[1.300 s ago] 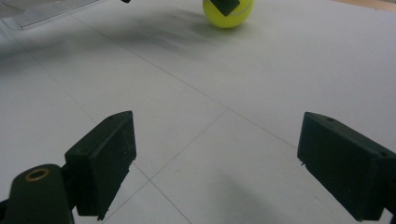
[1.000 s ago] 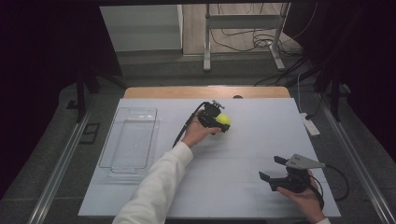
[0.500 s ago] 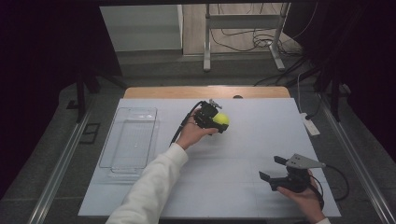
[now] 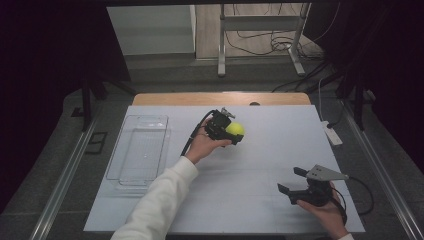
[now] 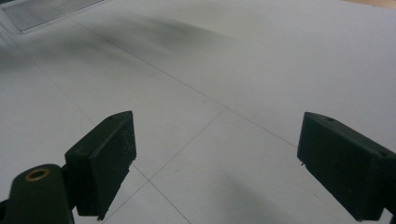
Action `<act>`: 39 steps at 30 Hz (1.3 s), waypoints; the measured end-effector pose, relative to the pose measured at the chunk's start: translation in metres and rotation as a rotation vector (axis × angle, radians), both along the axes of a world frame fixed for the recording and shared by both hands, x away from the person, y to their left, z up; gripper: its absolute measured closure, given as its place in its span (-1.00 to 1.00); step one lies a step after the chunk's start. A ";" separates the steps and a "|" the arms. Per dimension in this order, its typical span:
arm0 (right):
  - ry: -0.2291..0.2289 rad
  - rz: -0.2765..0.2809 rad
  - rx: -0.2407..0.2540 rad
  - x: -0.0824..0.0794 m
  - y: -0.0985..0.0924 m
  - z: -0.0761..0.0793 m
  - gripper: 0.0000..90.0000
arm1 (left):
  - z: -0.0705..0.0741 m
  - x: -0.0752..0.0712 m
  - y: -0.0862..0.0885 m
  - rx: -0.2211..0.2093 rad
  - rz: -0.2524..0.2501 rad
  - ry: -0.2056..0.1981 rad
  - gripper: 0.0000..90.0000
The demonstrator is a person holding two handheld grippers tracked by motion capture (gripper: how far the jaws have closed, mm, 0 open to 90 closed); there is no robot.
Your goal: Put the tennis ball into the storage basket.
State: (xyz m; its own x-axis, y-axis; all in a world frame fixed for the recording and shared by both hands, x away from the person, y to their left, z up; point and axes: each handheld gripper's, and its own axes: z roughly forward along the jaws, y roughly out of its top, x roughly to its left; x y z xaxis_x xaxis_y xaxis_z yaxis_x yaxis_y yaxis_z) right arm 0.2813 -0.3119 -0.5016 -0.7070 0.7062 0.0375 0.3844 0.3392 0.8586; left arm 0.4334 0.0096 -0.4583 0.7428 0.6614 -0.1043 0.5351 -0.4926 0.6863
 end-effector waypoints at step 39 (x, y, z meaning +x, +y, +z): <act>-0.005 -0.004 -0.007 -0.001 0.000 0.001 -0.73 | 0.002 -0.041 0.028 -0.057 -0.008 -0.019 -0.38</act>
